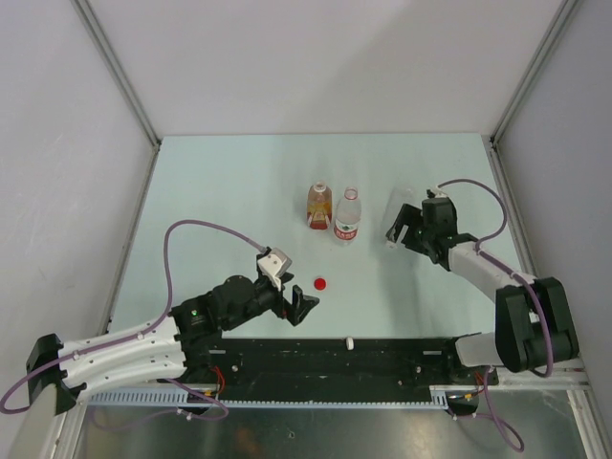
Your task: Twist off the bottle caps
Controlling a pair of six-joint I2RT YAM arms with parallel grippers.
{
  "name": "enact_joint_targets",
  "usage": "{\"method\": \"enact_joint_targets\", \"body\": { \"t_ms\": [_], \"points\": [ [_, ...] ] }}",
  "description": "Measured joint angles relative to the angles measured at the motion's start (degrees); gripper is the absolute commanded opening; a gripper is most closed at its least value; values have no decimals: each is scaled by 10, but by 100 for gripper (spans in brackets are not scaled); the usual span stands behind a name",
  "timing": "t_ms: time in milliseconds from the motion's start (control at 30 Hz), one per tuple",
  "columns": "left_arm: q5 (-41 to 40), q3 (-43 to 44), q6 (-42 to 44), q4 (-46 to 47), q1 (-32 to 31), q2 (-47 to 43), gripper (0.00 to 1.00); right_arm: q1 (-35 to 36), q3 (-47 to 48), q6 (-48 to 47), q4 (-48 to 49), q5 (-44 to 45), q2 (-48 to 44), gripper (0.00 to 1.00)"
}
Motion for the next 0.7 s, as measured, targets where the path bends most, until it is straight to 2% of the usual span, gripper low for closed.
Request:
{"method": "enact_joint_targets", "body": {
  "t_ms": [267,500,600,700],
  "points": [
    [2,0,0,0,0,0,99,0,0,19,14,-36,69,75],
    [2,0,0,0,0,0,99,-1,0,30,21,-34,77,68],
    [2,0,0,0,0,0,100,-2,0,35,27,-30,83,46],
    [2,0,-1,0,0,0,100,-2,3,35,30,-30,96,30]
  ]
}}
